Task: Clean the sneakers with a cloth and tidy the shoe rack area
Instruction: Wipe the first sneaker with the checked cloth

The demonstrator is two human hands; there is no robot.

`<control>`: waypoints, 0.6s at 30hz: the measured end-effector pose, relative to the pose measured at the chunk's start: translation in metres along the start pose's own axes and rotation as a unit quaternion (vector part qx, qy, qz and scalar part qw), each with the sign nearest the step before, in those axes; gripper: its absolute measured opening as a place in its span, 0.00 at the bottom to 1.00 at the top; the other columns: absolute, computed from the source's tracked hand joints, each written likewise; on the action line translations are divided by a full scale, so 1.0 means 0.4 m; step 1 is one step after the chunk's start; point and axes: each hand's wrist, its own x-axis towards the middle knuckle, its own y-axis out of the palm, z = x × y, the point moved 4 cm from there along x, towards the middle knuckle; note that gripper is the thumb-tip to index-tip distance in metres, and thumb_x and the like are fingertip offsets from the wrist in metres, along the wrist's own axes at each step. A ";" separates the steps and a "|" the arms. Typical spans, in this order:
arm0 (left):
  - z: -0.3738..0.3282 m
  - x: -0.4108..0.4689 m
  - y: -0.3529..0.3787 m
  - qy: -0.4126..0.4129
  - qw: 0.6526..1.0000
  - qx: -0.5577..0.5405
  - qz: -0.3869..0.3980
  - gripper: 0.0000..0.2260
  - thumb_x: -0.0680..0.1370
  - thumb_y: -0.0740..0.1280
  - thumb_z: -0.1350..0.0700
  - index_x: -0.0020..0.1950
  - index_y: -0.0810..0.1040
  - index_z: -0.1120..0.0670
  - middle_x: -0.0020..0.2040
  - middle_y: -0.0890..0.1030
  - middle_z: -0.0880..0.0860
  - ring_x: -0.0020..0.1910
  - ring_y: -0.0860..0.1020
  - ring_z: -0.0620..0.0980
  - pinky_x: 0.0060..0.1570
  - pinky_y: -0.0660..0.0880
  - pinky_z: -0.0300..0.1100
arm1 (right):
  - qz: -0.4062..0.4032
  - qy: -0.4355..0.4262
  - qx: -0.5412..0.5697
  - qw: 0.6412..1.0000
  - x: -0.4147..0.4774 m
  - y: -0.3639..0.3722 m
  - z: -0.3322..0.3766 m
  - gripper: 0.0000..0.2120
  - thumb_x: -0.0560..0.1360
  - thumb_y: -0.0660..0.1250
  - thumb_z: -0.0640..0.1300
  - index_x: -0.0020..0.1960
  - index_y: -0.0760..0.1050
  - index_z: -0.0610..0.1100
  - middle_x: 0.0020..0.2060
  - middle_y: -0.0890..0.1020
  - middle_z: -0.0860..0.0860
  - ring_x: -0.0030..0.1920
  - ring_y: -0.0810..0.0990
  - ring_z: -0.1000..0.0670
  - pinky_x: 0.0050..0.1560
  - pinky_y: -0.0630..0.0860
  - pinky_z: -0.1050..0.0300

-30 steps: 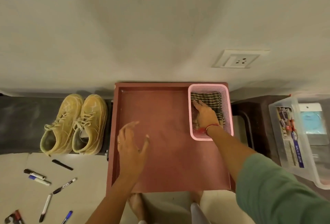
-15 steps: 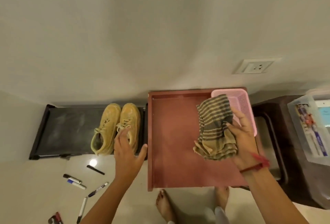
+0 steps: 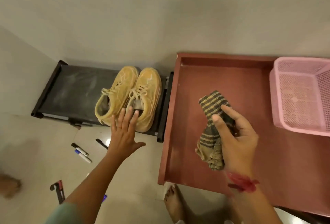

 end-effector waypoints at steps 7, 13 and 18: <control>-0.002 0.022 0.061 -0.004 0.979 0.017 -0.201 0.35 0.66 0.74 0.43 0.66 0.64 0.56 0.64 0.66 0.59 0.68 0.64 0.64 0.68 0.58 0.63 | 0.046 -0.087 0.020 0.995 -0.056 -0.019 -0.129 0.07 0.70 0.71 0.38 0.44 0.80 0.49 0.38 0.82 0.55 0.37 0.79 0.57 0.37 0.77 0.63; -0.037 0.032 0.001 -0.029 0.984 0.076 -0.158 0.35 0.55 0.81 0.50 0.55 0.68 0.59 0.51 0.73 0.62 0.54 0.72 0.64 0.51 0.72 0.57 | 0.066 -0.189 0.059 0.978 -0.150 -0.059 -0.096 0.11 0.69 0.72 0.36 0.44 0.79 0.51 0.38 0.82 0.55 0.40 0.80 0.53 0.41 0.78 0.53; -0.100 -0.023 -0.089 -0.022 0.985 0.102 -0.140 0.38 0.51 0.80 0.51 0.55 0.67 0.58 0.48 0.73 0.62 0.46 0.75 0.63 0.46 0.74 0.57 | 0.085 -0.306 0.017 0.948 -0.257 -0.149 -0.056 0.10 0.70 0.68 0.29 0.47 0.78 0.42 0.43 0.81 0.52 0.40 0.78 0.62 0.39 0.73 0.71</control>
